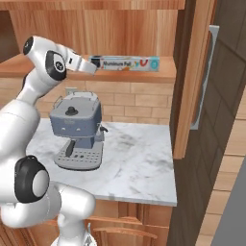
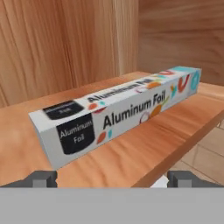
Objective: Retrieve the tupperware and aluminum foil from the cabinet and place them on the dining counter near the plate with fish and lemon to prepare for storing leftovers.
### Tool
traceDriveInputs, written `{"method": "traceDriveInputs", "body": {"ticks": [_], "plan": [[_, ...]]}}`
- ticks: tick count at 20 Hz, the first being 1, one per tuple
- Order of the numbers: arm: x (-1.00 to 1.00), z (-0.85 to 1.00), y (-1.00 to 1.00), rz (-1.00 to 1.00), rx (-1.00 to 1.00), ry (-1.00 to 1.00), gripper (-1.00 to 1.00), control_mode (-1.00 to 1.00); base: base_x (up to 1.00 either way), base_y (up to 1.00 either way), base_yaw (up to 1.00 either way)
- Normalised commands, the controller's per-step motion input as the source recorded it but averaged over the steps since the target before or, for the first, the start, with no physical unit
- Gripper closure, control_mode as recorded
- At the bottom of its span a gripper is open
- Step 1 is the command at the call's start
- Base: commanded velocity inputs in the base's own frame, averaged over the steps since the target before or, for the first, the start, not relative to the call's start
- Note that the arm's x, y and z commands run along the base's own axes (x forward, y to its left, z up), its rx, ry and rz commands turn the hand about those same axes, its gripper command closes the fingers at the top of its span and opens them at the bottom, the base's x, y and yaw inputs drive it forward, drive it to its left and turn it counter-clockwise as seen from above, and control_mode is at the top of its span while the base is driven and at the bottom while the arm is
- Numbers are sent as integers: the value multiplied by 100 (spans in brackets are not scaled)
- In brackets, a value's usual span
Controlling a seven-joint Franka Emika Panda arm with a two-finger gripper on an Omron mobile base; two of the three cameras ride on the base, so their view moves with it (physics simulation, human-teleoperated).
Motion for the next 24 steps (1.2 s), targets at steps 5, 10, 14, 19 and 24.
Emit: {"method": "traceDriveInputs", "body": {"ticks": [5,10,14,19,24], "plan": [[54,0,20,-2,0,6,-100,-100,0,0,0],[53,-12,14,-4,0,1,-100,-100,0,0,0],[47,-18,3,-4,0,1,-100,-100,0,0,0],[46,-18,8,-6,0,2,-100,-100,0,0,0],[30,-17,4,-10,0,1,-100,-100,0,0,0]]}}
